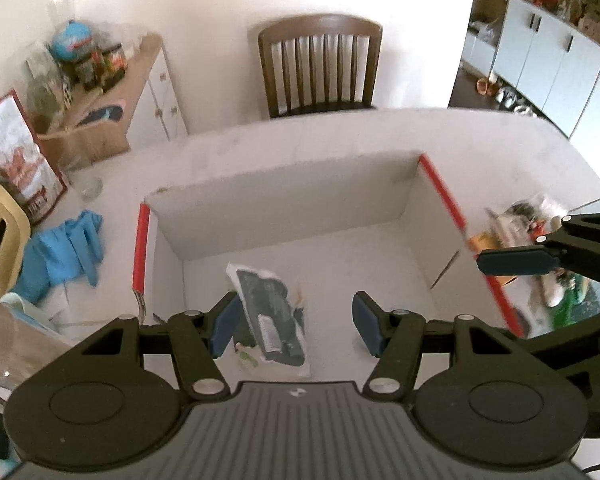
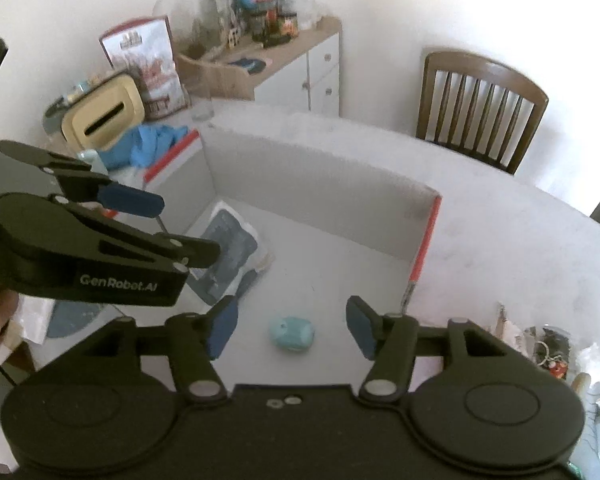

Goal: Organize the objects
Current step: 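Move both tools back from the box to the cluttered table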

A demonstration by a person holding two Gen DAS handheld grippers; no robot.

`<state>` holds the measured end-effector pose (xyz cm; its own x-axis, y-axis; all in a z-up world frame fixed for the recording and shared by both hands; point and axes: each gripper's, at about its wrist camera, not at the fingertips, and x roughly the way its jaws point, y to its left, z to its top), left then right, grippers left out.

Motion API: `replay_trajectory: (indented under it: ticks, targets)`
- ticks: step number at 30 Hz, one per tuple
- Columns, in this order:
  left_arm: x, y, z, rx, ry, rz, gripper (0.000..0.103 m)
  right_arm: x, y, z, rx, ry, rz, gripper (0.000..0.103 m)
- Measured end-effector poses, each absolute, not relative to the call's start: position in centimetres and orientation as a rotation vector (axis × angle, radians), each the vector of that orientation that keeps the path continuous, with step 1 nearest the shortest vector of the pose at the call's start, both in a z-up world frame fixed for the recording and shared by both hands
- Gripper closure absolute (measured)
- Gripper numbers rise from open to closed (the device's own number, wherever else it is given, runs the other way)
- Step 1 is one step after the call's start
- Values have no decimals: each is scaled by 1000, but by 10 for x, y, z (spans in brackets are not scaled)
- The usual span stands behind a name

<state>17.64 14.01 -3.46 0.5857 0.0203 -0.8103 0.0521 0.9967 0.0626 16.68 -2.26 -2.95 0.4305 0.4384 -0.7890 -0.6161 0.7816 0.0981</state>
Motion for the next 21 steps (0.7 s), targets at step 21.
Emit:
replay_trajectory:
  ticks: [21]
  targets:
    - [114, 68, 19, 61, 768, -67, 32, 115, -134, 16, -79, 730, 584, 20]
